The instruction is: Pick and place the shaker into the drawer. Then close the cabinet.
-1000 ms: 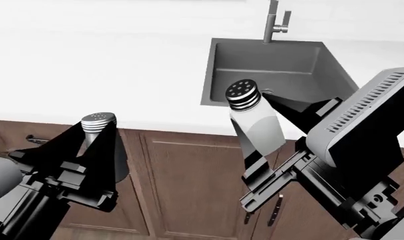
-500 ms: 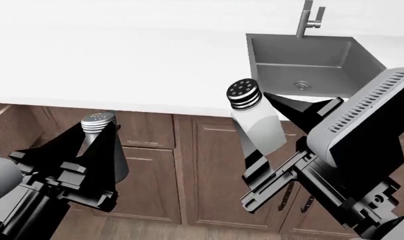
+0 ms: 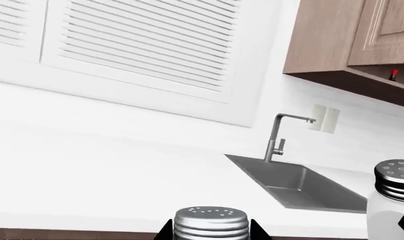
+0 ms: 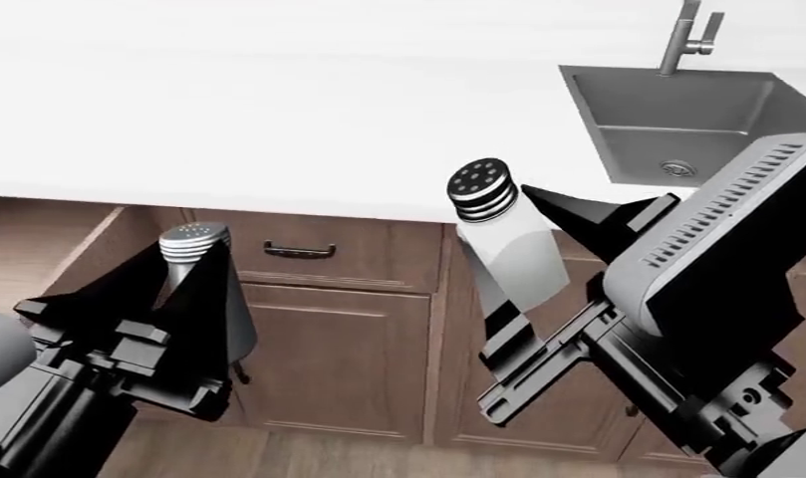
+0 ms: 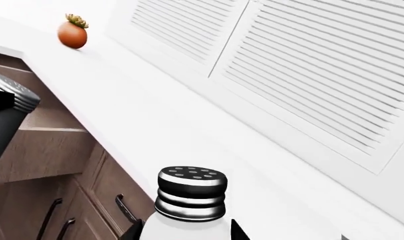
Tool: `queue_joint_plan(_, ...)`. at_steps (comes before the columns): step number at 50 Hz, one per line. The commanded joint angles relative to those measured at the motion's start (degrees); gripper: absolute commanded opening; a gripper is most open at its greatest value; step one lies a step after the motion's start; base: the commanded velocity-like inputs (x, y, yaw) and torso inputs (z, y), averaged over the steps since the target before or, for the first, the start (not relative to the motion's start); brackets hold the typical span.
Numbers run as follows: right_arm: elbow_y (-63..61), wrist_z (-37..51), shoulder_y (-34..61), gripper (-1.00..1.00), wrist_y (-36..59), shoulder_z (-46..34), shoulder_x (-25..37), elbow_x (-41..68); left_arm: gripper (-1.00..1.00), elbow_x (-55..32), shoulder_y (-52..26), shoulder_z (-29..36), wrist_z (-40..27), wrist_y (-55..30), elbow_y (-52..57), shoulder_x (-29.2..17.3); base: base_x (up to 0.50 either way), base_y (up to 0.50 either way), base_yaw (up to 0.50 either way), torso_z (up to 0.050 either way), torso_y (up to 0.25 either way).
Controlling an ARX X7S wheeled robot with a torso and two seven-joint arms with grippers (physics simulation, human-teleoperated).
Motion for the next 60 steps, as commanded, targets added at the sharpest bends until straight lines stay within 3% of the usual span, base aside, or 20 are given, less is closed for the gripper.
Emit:
queue_joint_plan(1, -0.01, 0.00, 0.33, -1.00, -0.02, -0.54, 0.53, -0.61, -1.00, -0.28, -0.15, -0.37, 0.11, 0.90, 0.08, -0.19, -0.05, 0.50, 0.00, 0.000, 0.000)
queue_joint_plan(37, 0.01, 0.00, 0.80, -1.00, -0.02, -1.23, 0.37, -0.60, -1.00, -0.24, 0.61, -0.76, 0.59, 1.66, -0.49, -0.69, -0.03, 0.50, 0.00, 0.000, 0.000)
queue_joint_plan(60, 0.00, 0.00, 1.03, -1.00, -0.03, -1.92, -0.35, -0.71, -1.00, 0.09, 0.94, -1.00, 0.48, 1.68, -0.35, -0.60, 0.29, 0.47, 0.00, 0.000, 0.000)
